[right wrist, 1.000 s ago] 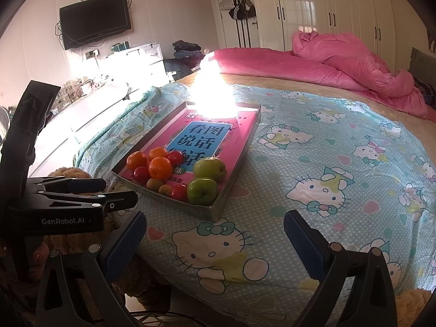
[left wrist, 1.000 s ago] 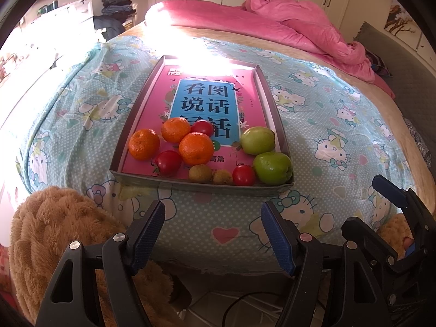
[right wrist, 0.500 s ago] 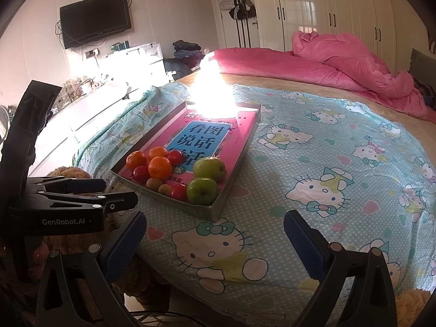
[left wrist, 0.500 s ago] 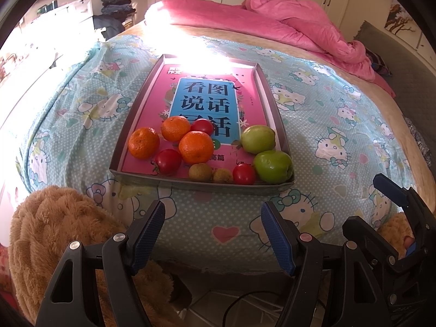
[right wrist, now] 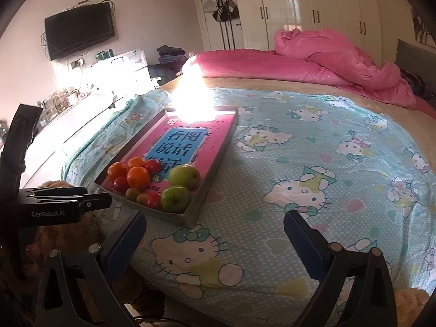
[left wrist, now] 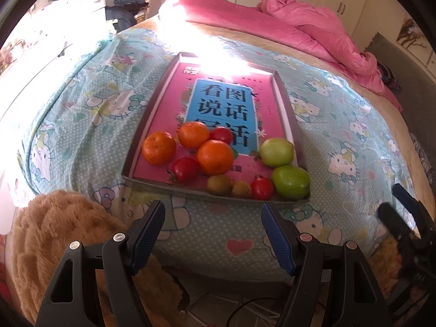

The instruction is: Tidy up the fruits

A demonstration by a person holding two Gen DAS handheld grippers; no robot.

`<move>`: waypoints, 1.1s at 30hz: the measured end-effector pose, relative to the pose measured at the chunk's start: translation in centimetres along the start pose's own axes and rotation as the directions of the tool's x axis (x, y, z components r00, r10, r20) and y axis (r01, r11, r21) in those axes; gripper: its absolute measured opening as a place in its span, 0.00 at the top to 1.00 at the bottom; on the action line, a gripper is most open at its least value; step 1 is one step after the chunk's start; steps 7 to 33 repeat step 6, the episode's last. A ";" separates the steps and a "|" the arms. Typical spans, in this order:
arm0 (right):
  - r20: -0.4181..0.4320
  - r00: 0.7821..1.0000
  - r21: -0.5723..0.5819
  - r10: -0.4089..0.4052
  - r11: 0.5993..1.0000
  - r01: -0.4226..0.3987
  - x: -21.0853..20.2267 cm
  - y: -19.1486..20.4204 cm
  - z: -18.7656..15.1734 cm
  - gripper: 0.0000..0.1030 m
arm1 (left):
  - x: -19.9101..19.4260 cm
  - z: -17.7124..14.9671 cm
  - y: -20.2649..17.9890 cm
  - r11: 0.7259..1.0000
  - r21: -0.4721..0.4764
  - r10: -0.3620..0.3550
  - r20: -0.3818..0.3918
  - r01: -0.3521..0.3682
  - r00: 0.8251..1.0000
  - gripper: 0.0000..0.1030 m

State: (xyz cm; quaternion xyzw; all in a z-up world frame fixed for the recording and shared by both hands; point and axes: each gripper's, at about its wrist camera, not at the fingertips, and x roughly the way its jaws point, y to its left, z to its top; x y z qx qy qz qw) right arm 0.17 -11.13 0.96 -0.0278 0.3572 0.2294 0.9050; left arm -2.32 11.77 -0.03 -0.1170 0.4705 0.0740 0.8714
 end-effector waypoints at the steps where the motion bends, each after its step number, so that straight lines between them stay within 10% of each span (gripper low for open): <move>1: 0.008 1.000 0.009 -0.019 1.000 0.019 -0.1 -0.7 0.2 0.01 | 0.1 0.3 0.4 1.000 -0.011 0.003 0.004 -0.003 1.000 0.28; 6: 0.043 0.987 0.103 -0.157 0.983 0.152 -0.5 -7.2 2.4 0.01 | 0.2 4.8 5.4 0.990 -0.135 0.042 0.070 -0.032 0.997 0.26; 33: 0.043 0.987 0.103 -0.157 0.983 0.152 -0.5 -7.2 2.4 0.01 | 0.2 4.8 5.4 0.990 -0.135 0.042 0.070 -0.032 0.997 0.26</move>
